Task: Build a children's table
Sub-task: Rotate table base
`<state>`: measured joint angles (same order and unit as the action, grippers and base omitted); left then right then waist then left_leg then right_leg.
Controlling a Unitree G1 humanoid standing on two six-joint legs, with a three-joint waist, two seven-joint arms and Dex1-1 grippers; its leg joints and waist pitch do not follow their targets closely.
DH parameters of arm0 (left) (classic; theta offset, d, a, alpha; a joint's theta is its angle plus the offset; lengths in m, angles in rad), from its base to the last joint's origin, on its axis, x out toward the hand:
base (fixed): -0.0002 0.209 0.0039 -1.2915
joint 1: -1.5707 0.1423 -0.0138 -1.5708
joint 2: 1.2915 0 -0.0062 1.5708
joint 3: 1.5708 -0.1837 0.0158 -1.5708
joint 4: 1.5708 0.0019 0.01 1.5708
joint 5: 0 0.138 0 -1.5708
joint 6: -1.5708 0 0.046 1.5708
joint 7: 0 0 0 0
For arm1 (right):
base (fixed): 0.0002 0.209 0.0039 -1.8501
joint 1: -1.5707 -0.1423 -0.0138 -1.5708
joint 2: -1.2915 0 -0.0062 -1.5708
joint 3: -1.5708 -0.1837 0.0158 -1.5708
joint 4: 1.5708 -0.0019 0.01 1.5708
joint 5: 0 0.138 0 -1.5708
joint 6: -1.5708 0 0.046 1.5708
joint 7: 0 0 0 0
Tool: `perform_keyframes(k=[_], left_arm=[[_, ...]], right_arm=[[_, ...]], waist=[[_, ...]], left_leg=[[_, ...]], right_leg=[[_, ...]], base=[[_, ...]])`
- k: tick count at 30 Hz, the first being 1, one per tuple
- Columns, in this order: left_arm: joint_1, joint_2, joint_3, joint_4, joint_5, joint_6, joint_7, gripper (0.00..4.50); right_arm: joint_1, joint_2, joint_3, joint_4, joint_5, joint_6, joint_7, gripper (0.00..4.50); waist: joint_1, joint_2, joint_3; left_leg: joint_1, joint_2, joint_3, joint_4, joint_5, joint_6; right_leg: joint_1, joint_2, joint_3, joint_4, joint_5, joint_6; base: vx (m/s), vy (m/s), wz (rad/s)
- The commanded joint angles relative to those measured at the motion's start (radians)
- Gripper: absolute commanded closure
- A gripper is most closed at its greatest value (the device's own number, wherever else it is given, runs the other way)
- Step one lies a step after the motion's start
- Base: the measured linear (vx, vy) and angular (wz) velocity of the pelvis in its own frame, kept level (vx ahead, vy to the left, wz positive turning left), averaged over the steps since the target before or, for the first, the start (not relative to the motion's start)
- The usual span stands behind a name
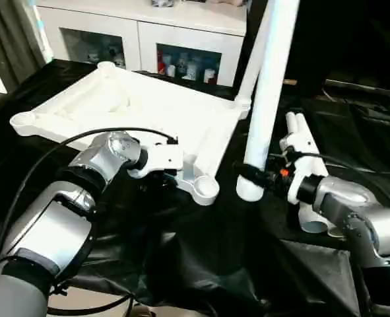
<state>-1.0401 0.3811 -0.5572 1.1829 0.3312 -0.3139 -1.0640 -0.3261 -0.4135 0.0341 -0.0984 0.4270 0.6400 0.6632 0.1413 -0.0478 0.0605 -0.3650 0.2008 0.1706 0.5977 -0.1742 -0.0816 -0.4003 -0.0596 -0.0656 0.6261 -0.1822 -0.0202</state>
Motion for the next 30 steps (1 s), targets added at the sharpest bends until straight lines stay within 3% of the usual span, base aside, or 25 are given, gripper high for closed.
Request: perform_keyframes(k=[1,6,10,16,20,23,25,27,30], left_arm=[[0.007,-0.001,-0.013,0.021,0.022,0.012,0.005,3.83],[0.007,-0.002,0.005,0.013,0.012,0.045,-0.081,3.97],[0.011,-0.011,0.051,-0.019,-0.047,0.168,-0.199,4.11],[0.043,-0.046,0.115,-0.078,-0.102,0.323,-0.142,4.39],[0.143,-0.063,0.151,-0.256,-0.125,0.446,-0.08,4.5],[0.234,-0.058,0.144,-0.417,-0.109,0.498,-0.067,4.5],[0.26,-0.056,0.137,-0.454,-0.094,0.496,-0.045,4.5],[0.301,-0.051,0.123,-0.508,-0.061,0.487,0.004,4.5],[0.353,-0.059,0.134,-0.6,-0.072,0.52,0.04,4.5]], right_arm=[[0.0,-0.011,-0.004,-0.016,-0.01,-0.018,0.007,2.57],[0.004,-0.014,-0.002,-0.016,-0.012,-0.023,0.008,2.57],[0.003,-0.009,-0.007,-0.015,-0.011,-0.023,0.004,2.57],[0.007,0.008,-0.022,-0.017,0.0,-0.003,-0.021,2.57],[0.015,0.023,-0.029,-0.014,-0.004,0.007,-0.053,2.57],[0.016,0.035,-0.029,-0.005,-0.01,0.008,-0.071,2.57],[0.014,0.043,-0.031,0.003,-0.016,0.002,-0.085,2.57],[0.005,0.065,-0.041,0.027,-0.034,-0.025,-0.123,2.57],[0.0,0.088,-0.05,0.045,-0.045,-0.081,-0.144,2.57]], waist=[[0.003,0.011,-0.07],[0.0,0.009,-0.072],[-0.002,0.013,-0.072],[0.0,0.016,-0.071],[-0.001,0.015,-0.073],[-0.004,0.017,-0.071],[-0.006,0.017,-0.067],[-0.004,0.018,-0.065],[-0.005,0.017,-0.066]], left_leg=[[0.013,0.031,-0.014,-0.072,-0.211,-0.032],[0.012,0.03,-0.013,-0.071,-0.195,-0.026],[0.015,0.031,-0.011,-0.071,-0.189,-0.024],[0.015,0.033,-0.012,-0.071,-0.205,-0.023],[0.014,0.035,-0.012,-0.071,-0.195,-0.016],[0.016,0.035,-0.011,-0.073,-0.217,-0.017],[0.016,0.035,-0.011,-0.075,-0.235,-0.019],[0.019,0.035,-0.012,-0.078,-0.264,-0.026],[0.02,0.036,-0.014,-0.08,-0.274,-0.034]], right_leg=[[0.059,-0.094,0.052,-0.08,-0.211,-0.163],[0.059,-0.093,0.052,-0.079,-0.2,-0.166],[0.057,-0.093,0.053,-0.075,-0.16,-0.193],[0.06,-0.095,0.052,-0.072,-0.153,-0.22],[0.059,-0.094,0.052,-0.072,-0.142,-0.224],[0.056,-0.094,0.052,-0.081,-0.207,-0.2],[0.051,-0.092,0.051,-0.088,-0.253,-0.181],[0.045,-0.093,0.051,-0.096,-0.335,-0.148],[0.043,-0.094,0.051,-0.097,-0.356,-0.131]], base=[[0.0,0.0,0.0],[0.0,0.0,0.0],[0.0,0.0,0.0],[0.0,0.0,0.0],[0.0,0.0,0.0],[0.0,0.0,0.0],[0.0,0.0,0.0],[0.0,0.0,0.0],[0.0,0.0,0.0]])
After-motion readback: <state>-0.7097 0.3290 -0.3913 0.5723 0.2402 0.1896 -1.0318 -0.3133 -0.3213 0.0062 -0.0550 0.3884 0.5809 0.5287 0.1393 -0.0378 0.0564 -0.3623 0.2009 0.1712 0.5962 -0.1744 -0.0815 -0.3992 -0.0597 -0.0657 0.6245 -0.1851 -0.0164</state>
